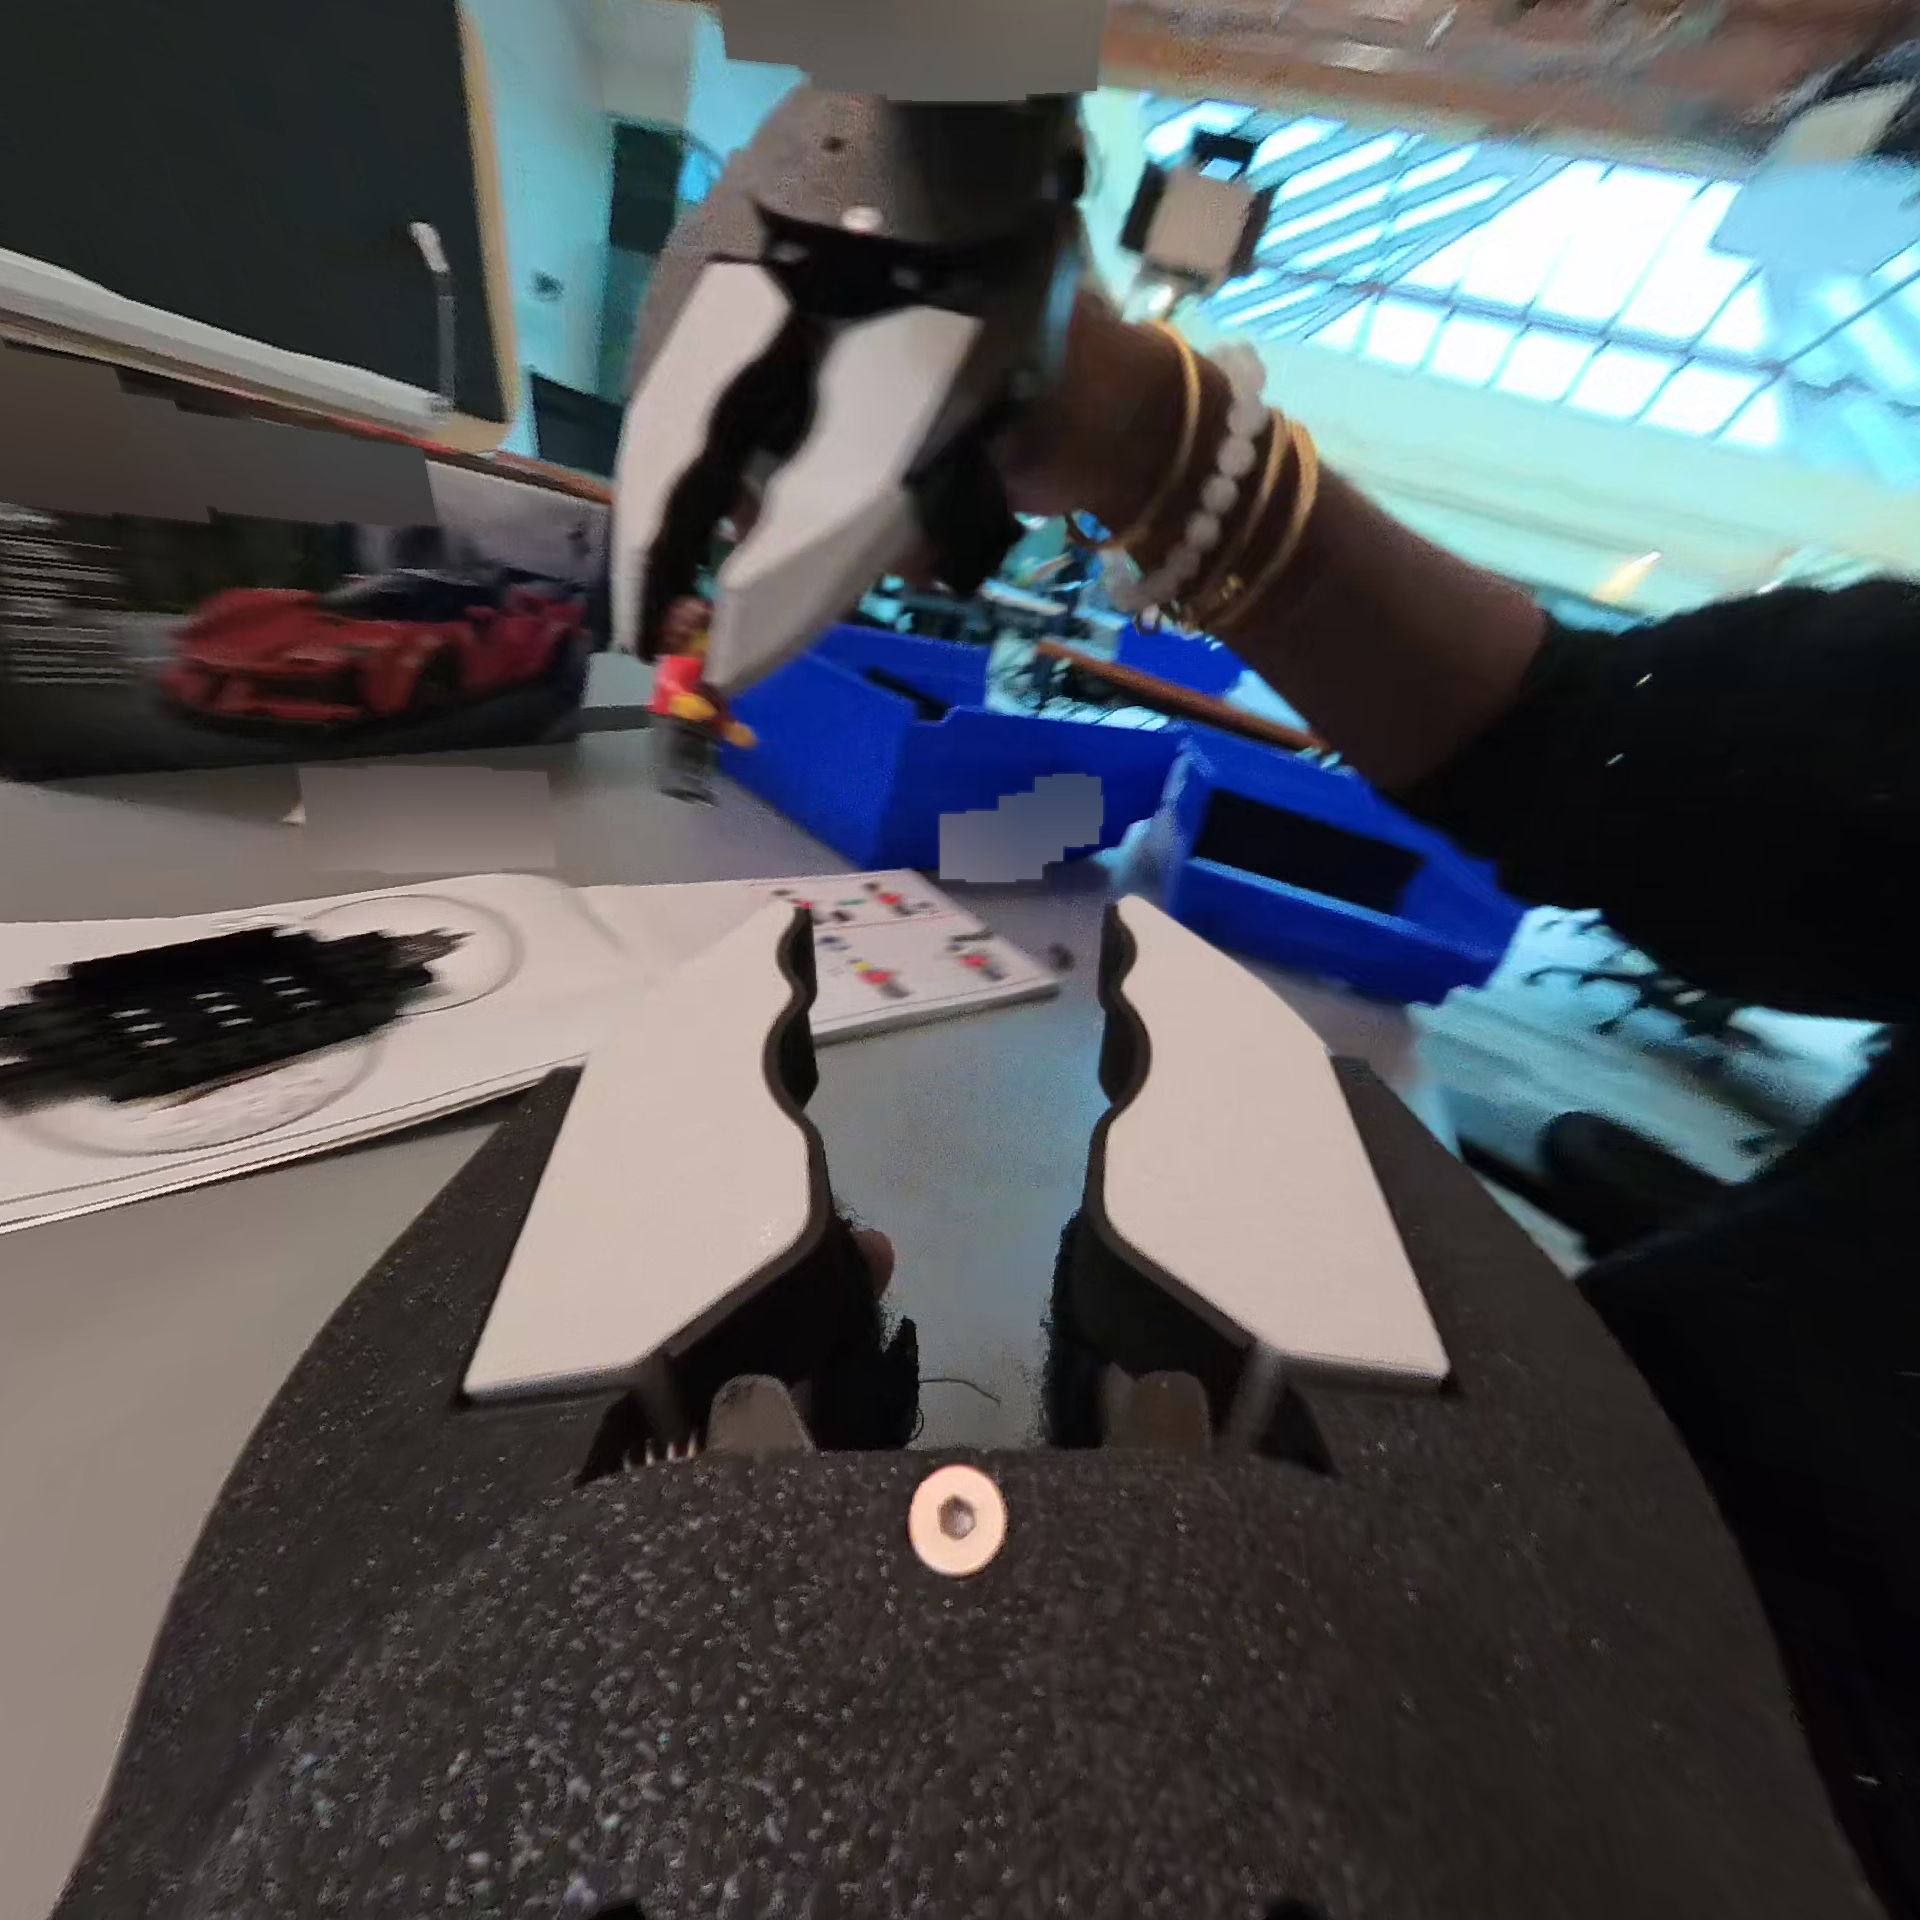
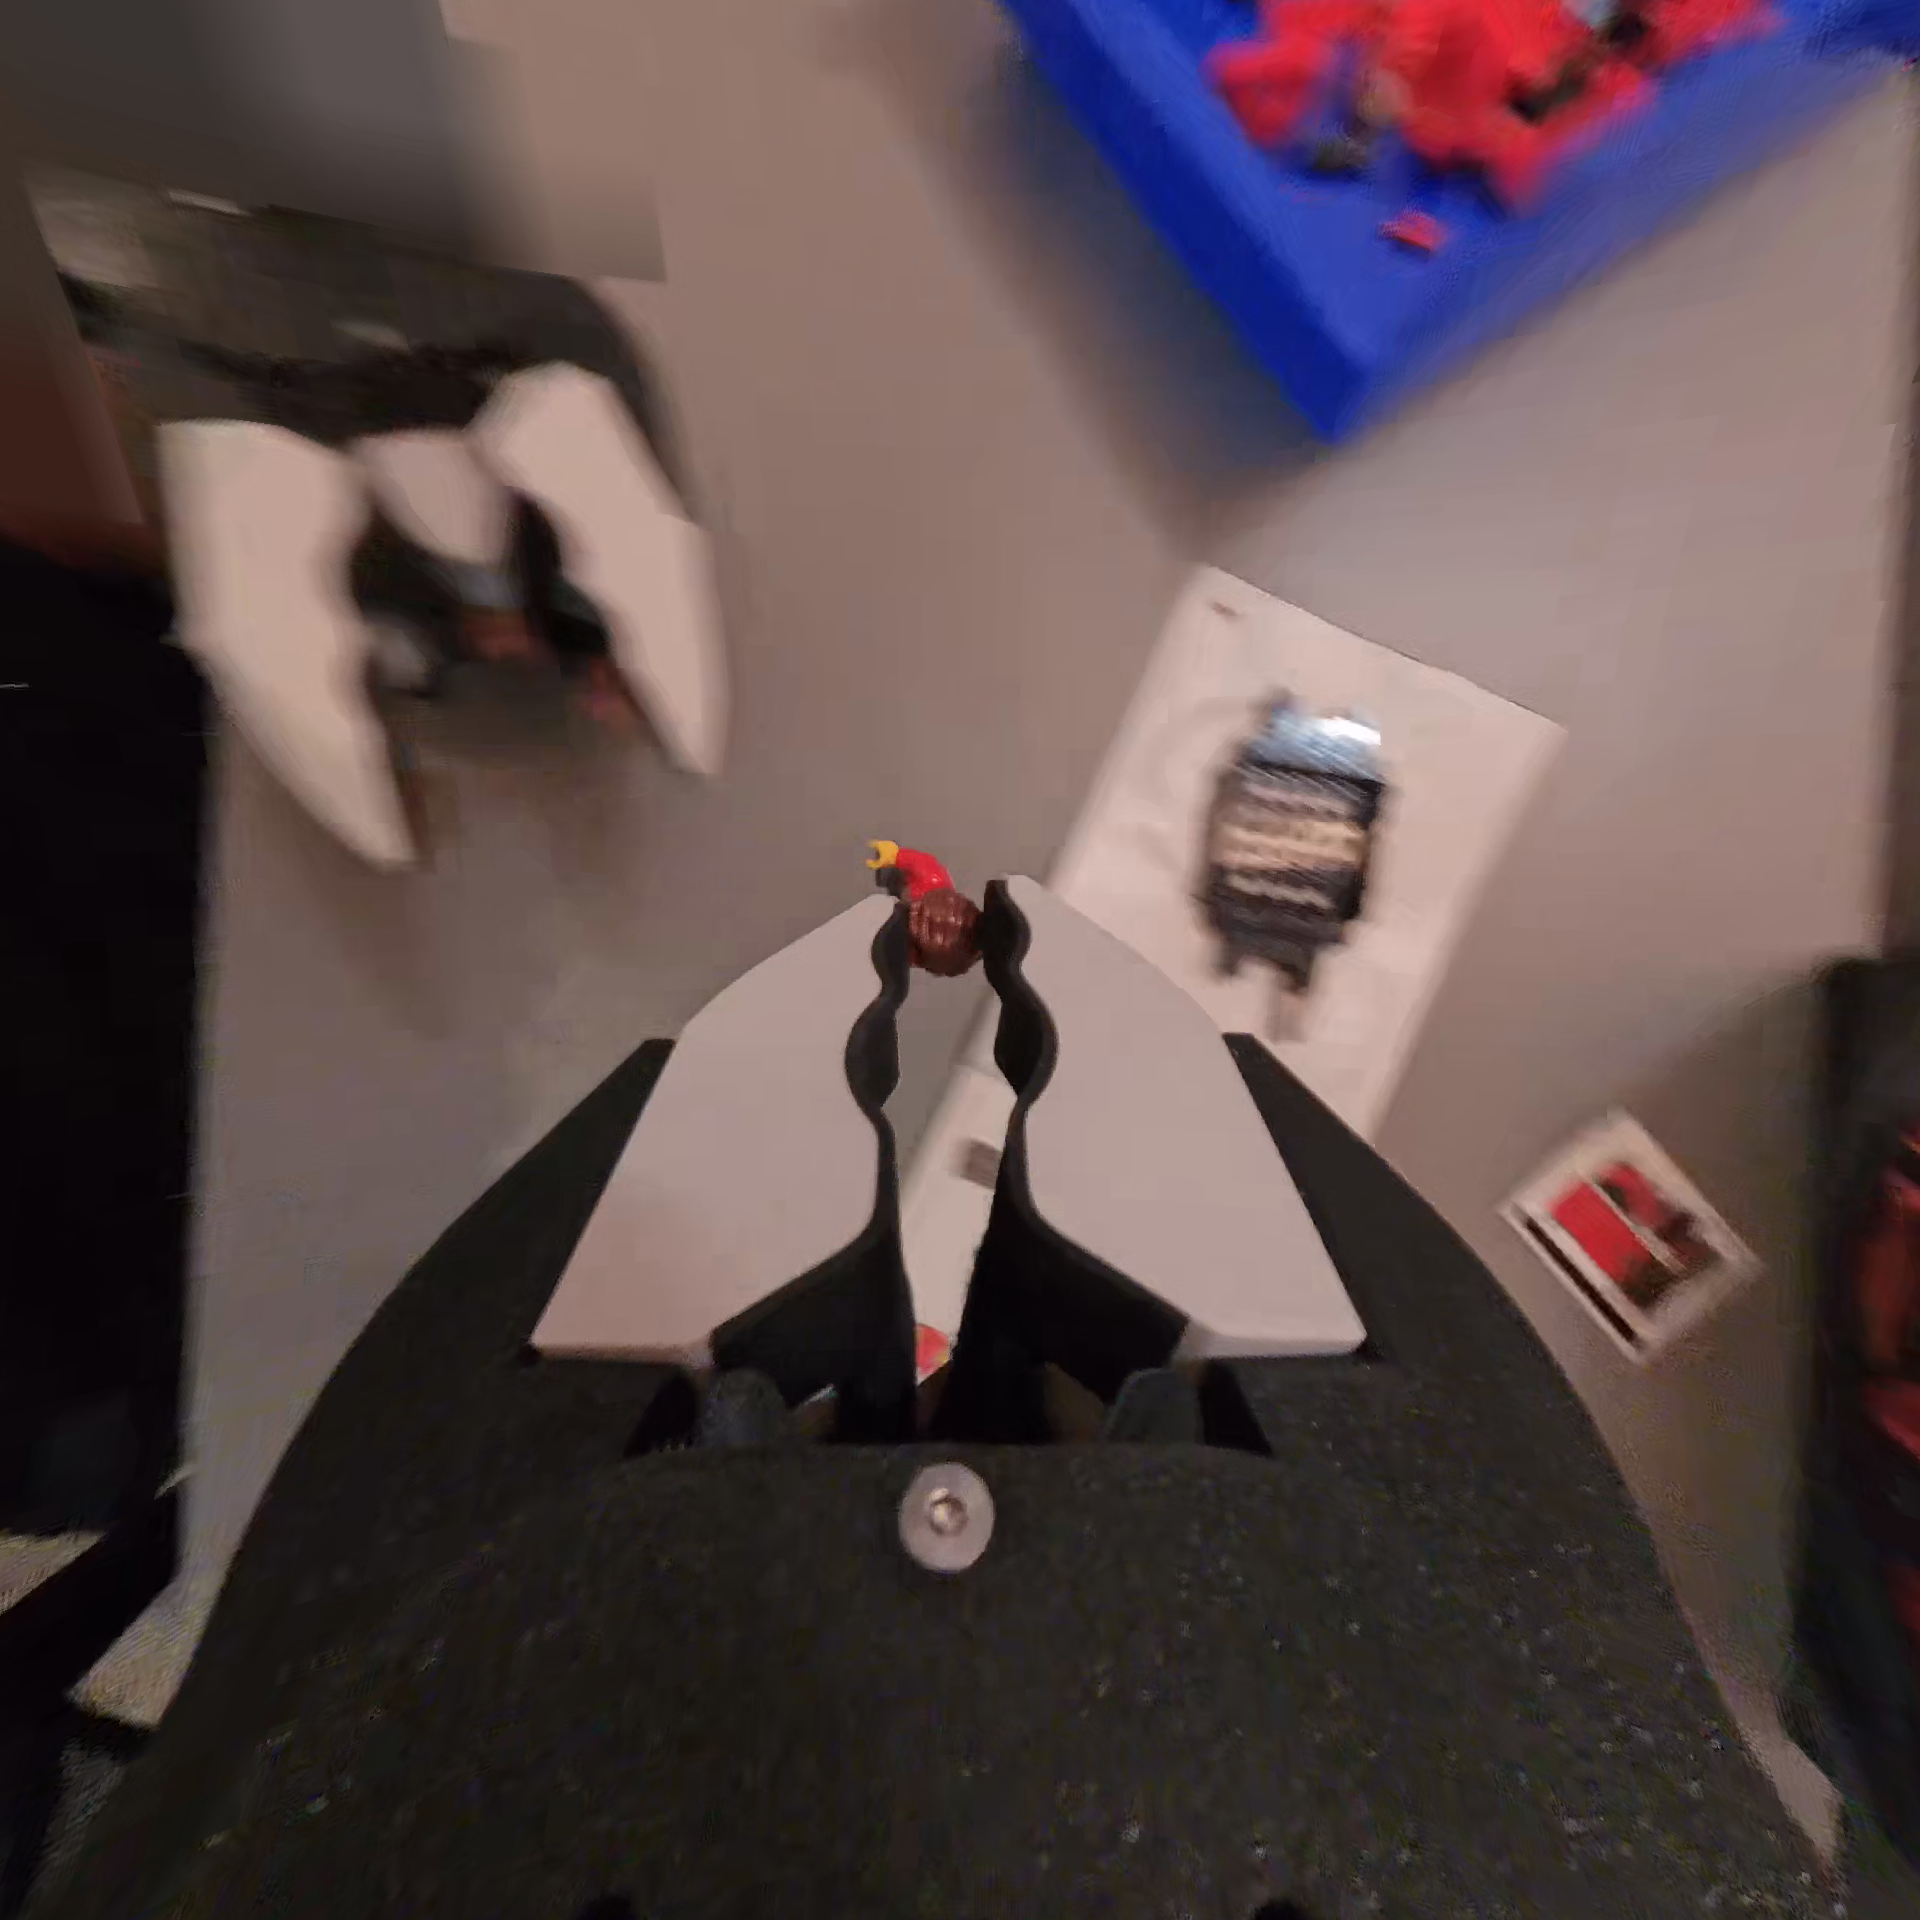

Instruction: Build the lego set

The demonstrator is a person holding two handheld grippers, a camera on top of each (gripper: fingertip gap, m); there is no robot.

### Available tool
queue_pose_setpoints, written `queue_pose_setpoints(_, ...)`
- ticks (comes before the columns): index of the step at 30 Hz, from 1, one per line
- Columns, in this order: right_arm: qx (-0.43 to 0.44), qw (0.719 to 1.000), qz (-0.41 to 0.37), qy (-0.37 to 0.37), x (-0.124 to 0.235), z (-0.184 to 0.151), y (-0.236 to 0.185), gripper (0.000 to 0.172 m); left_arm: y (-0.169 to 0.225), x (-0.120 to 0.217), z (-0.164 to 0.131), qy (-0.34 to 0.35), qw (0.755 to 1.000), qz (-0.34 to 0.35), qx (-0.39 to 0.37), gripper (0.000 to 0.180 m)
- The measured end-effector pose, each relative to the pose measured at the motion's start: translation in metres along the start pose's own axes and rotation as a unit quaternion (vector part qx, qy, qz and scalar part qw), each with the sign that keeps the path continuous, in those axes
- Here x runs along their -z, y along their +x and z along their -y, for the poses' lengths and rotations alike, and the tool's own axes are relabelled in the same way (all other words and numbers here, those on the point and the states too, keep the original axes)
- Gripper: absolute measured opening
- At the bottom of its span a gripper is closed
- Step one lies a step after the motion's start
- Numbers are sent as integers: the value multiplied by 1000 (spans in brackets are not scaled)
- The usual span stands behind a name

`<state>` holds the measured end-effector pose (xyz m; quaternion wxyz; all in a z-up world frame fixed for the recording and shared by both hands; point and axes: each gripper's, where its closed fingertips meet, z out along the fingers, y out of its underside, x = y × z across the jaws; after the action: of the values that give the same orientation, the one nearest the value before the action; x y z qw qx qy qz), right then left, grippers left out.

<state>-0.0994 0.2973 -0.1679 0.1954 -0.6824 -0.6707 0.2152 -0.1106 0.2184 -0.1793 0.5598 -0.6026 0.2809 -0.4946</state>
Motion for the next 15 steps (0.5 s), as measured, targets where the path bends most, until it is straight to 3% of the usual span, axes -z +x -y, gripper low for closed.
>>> queue_pose_setpoints(3, -55, 997, -49, -37, -15, -25, 74, 14, -4, 1, -1, -4, 1000, 20, -17, 53)
queue_pose_setpoints(7, -78, 991, -87, -67, -40, -53, 146, 14, -4, 3, 4, 22, 999, -7, 42, 55)
queue_pose_setpoints(15, -39, 984, -113, -131, -59, -70, 199, 14, -10, 5, 3, 19, 999, 7, 43, 55)
